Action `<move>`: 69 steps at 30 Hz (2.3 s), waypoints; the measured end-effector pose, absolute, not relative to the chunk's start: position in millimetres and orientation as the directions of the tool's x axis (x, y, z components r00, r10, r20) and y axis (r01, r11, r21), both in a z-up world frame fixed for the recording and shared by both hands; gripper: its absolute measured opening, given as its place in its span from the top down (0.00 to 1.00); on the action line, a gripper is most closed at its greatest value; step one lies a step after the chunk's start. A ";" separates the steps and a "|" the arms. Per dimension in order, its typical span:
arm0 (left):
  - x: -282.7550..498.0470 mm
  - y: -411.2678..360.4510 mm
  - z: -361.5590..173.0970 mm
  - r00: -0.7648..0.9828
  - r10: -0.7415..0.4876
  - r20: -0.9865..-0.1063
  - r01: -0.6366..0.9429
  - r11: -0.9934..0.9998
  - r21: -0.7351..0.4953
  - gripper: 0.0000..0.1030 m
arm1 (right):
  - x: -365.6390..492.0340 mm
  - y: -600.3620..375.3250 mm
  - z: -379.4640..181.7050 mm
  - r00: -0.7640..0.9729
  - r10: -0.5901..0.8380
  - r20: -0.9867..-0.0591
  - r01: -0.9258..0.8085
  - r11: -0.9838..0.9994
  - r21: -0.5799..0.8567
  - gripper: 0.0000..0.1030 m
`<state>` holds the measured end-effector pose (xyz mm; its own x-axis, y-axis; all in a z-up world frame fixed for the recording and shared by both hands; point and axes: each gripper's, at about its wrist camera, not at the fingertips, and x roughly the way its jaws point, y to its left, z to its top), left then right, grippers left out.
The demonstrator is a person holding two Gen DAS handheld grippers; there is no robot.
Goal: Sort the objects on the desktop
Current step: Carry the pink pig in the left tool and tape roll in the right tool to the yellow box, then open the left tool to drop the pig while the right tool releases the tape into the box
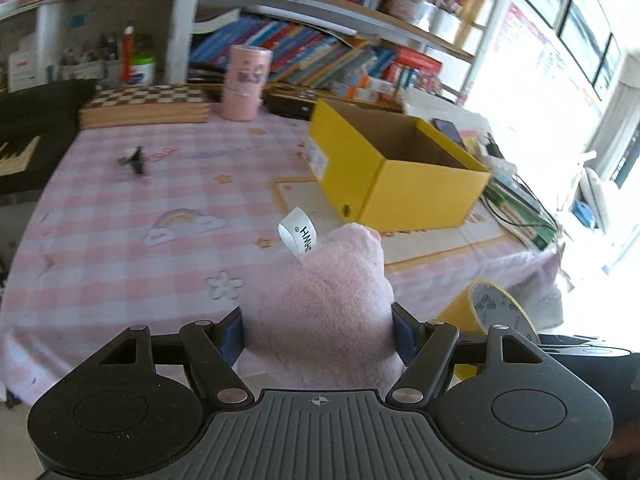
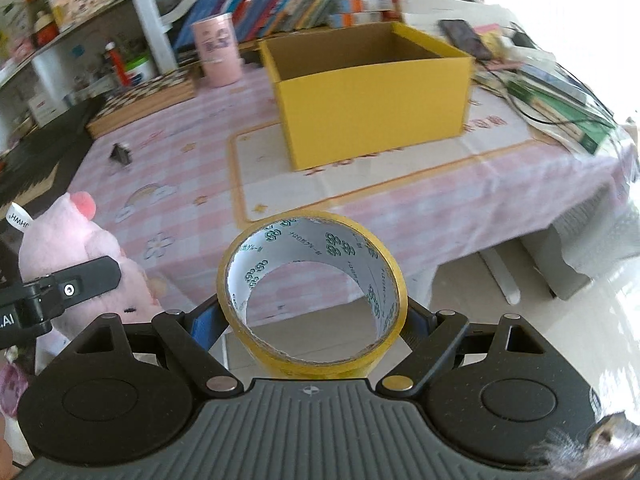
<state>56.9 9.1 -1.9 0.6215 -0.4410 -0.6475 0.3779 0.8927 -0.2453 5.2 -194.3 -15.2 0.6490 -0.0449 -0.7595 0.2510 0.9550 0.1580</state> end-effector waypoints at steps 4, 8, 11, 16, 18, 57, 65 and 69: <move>61.1 -11.6 -1.1 0.604 -0.460 -0.651 0.416 0.878 -0.234 0.31 | 0.6 -215.2 -16.4 0.648 -0.073 -0.758 0.301 0.939 0.167 0.17; 66.6 -33.1 -2.1 0.586 -0.475 -0.657 0.446 0.866 -0.228 0.31 | -0.5 -232.3 -17.2 0.646 -0.092 -0.757 0.330 0.929 0.169 0.17; 71.1 -48.2 -3.1 0.576 -0.479 -0.662 0.458 0.860 -0.223 0.31 | 0.5 -245.9 -19.0 0.641 -0.099 -0.761 0.344 0.923 0.170 0.17; 76.0 -71.5 -3.9 0.557 -0.485 -0.674 0.486 0.849 -0.209 0.31 | -1.0 -269.3 -23.1 0.630 -0.115 -0.768 0.378 0.910 0.174 0.17; 77.9 -80.2 -4.2 0.548 -0.489 -0.679 0.498 0.843 -0.204 0.31 | -1.8 -276.7 -24.8 0.625 -0.118 -0.772 0.389 0.904 0.177 0.17; 248.5 -210.1 54.5 0.829 -0.299 -0.472 0.325 0.945 -0.028 0.30 | 186.9 -431.9 69.5 0.854 0.041 -0.518 0.055 0.984 0.170 0.18; 314.0 -223.1 30.6 0.730 -0.212 -0.650 0.298 0.954 0.025 0.30 | 263.4 -407.7 46.0 0.795 0.153 -0.587 -0.215 0.976 -0.037 0.18; 328.3 -230.4 17.7 0.698 -0.173 -0.695 0.305 0.950 0.070 0.30 | 288.6 -392.3 25.9 0.735 0.186 -0.652 -0.378 0.911 -0.166 0.17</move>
<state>328.3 -230.4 17.7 0.6981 -0.1734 -0.6947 0.3055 0.9496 0.0700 288.6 -392.3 25.9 0.7348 0.1864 -0.6522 -0.3784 0.9106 -0.1661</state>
